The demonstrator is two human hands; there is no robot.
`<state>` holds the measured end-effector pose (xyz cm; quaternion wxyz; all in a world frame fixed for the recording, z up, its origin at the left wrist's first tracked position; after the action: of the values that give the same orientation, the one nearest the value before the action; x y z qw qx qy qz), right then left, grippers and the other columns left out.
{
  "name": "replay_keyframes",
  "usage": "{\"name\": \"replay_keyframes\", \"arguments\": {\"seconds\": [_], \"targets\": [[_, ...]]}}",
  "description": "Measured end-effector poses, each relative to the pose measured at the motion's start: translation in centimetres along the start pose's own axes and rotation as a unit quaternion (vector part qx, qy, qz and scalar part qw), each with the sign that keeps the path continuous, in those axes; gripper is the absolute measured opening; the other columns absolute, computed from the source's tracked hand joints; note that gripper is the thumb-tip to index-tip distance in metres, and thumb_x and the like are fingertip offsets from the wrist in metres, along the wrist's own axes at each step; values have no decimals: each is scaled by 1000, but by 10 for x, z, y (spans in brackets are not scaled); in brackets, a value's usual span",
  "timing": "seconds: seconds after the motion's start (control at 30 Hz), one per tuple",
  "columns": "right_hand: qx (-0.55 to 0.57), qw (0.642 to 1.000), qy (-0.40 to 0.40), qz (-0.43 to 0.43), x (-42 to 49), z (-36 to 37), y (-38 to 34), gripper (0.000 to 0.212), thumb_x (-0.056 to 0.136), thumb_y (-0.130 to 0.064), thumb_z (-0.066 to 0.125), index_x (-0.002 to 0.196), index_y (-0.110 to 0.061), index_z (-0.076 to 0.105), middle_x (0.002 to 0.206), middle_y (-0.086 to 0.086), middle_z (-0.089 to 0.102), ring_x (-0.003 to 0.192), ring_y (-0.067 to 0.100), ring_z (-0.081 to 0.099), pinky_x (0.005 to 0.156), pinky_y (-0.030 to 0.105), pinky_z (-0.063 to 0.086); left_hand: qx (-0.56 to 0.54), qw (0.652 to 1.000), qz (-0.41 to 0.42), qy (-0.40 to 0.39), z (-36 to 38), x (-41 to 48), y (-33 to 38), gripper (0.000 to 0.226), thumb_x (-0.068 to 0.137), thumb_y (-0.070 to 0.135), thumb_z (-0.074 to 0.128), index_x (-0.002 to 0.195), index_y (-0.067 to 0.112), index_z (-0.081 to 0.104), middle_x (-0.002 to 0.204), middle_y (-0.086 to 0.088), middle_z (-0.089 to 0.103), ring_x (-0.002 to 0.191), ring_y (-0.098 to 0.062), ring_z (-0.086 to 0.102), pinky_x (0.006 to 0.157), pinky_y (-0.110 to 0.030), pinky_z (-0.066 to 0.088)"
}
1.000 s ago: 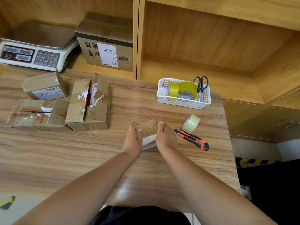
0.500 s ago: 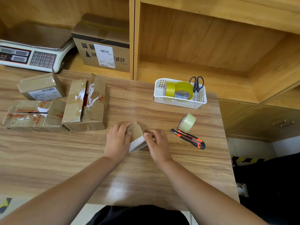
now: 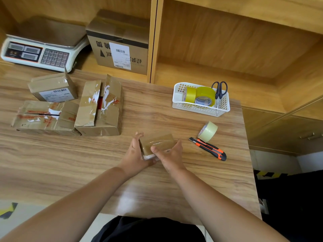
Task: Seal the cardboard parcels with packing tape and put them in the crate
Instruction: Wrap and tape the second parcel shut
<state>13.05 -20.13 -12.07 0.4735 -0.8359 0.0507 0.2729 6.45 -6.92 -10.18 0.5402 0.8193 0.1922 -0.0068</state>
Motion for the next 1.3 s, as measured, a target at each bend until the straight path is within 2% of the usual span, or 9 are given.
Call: {"name": "replay_keyframes", "arguments": {"seconds": [0.07,0.17,0.37,0.53,0.63,0.87,1.1,1.2,1.3], "targets": [[-37,999,15,7,-2,1,1,135,41,-71,77,146,-10,17,145,8,26,137,24,28,110,43,34,0,1000,2,-9,10,1,-10,113,66,10,86,145,4,5,135,7,14,132,-5,17,95,5,16],[-114,993,37,20,-1,3,6,133,52,-66,78,149,-11,5,146,8,21,138,26,26,111,43,31,4,1000,-20,-8,18,2,-27,117,66,14,86,146,3,1,138,7,13,131,-4,20,93,5,17],[-179,980,86,-21,6,-4,-2,99,63,-59,76,133,-8,30,134,8,35,126,26,38,104,41,38,7,999,-37,-13,18,7,-43,109,69,7,82,145,7,3,134,2,27,120,-12,41,83,6,26],[-122,987,93,-42,16,-17,0,60,72,-50,74,108,-10,47,113,3,48,102,23,52,85,41,48,11,999,-36,-25,16,10,-45,106,69,5,80,145,12,6,133,2,26,118,-12,41,91,-15,35],[-113,989,86,-41,19,-23,1,39,82,-46,66,93,-13,49,98,0,54,84,20,55,66,32,42,10,999,-31,-28,16,10,-43,104,71,4,79,145,12,7,132,5,24,118,-10,38,89,-10,33],[-135,986,85,-52,22,-39,-7,37,97,-38,44,70,-14,40,62,-3,44,61,17,42,50,30,27,3,999,-37,-37,17,11,-41,99,72,3,77,143,13,10,129,1,28,117,-13,40,90,-17,34],[-161,981,102,23,19,-36,-9,34,89,-49,50,95,-16,52,91,-3,60,82,20,57,67,32,39,18,998,-41,-41,17,11,-45,96,72,6,78,141,16,12,128,1,32,117,-15,43,98,-26,40],[-242,963,110,-31,15,-21,-22,56,86,-57,54,121,-14,45,121,1,52,106,22,54,81,34,46,21,998,-46,-40,16,12,-45,96,72,5,77,141,15,12,128,0,33,117,-17,44,97,-31,44],[-316,936,145,-56,7,-10,-29,76,82,-63,54,131,-8,37,133,6,44,122,24,43,97,38,37,20,997,-55,-40,16,10,-47,96,72,7,77,142,17,12,126,1,34,115,-18,47,95,-37,48]]}}
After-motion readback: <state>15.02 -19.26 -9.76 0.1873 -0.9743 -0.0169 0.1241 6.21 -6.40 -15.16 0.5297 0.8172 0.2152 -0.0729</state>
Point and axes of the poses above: each hand's wrist, its own x-axis towards the middle knuckle, its own z-axis out of the palm, y = z × x, the point moved 9 cm from there along x, towards the middle knuckle
